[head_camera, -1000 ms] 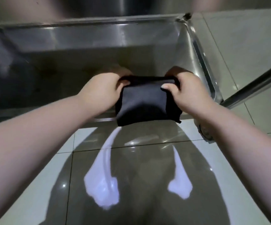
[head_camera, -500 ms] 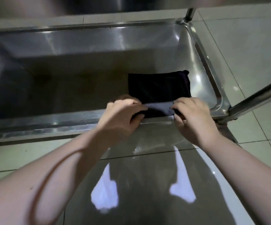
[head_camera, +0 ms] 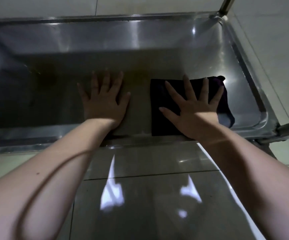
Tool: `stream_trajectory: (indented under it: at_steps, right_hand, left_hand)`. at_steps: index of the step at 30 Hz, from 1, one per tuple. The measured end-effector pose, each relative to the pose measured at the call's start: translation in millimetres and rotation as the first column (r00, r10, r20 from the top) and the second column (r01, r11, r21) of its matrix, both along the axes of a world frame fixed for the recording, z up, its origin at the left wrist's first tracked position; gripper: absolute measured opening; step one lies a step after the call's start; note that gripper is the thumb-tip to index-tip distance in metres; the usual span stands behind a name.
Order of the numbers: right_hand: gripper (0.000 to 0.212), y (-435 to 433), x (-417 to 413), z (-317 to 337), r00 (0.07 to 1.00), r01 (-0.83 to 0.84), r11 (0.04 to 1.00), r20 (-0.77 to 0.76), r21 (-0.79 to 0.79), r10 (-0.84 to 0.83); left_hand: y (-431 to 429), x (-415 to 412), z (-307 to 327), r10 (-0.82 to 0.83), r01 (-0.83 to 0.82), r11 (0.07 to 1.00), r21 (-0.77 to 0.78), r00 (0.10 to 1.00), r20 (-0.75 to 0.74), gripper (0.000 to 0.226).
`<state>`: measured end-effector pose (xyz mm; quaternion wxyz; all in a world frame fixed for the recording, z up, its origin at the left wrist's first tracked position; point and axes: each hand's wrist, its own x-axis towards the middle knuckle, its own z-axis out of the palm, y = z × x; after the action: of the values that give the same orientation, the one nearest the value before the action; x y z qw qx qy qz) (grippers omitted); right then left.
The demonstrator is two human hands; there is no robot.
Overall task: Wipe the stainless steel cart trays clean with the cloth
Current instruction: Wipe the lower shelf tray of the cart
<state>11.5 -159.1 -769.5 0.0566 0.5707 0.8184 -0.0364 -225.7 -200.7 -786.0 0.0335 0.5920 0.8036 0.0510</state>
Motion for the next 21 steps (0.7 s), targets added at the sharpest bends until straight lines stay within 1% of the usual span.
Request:
stream_trajectory:
  at_steps: [2, 4, 8, 11, 14, 18, 21]
  right_hand:
    - [0.074, -9.0, 0.4, -3.6, 1.000, -0.024, 1.000, -0.012, -0.012, 0.024]
    - [0.073, -19.6, 0.3, -6.6, 0.997, -0.072, 0.997, -0.017, -0.024, 0.072]
    - [0.072, -16.4, -11.6, -7.3, 0.997, -0.076, 0.997, -0.009, 0.020, 0.076]
    - [0.072, 19.6, -31.5, -7.7, 0.996, -0.074, 0.997, -0.049, 0.024, 0.075]
    - [0.073, 73.8, -59.9, -9.7, 0.995, -0.068, 0.998, -0.079, 0.015, 0.069]
    - [0.076, 137.8, -95.0, -4.0, 0.998, -0.029, 0.996, -0.063, -0.086, 0.024]
    - [0.077, 147.0, -101.1, -1.1, 0.998, -0.028, 0.993, -0.054, -0.119, 0.021]
  left_hand:
    - [1.6, -0.6, -2.4, 0.016, -0.017, 0.999, -0.036, 1.000, -0.018, 0.062]
    - [2.0, 0.7, -3.5, 0.016, -0.017, 0.999, -0.040, 1.000, -0.022, 0.062]
    - [1.2, 2.3, -1.4, 0.020, -0.020, 0.999, -0.039, 1.000, -0.014, 0.061]
    - [0.1, 1.8, 0.8, 0.016, -0.016, 0.998, -0.061, 1.000, -0.008, 0.060]
    - [-1.1, 2.1, 1.7, 0.015, -0.014, 0.998, -0.056, 1.000, 0.004, 0.060]
    - [-0.7, 0.4, 2.4, 0.010, -0.009, 0.999, -0.053, 1.000, 0.014, 0.060]
    - [-0.7, -1.5, 3.2, 0.016, -0.015, 0.998, -0.054, 1.000, 0.020, 0.061]
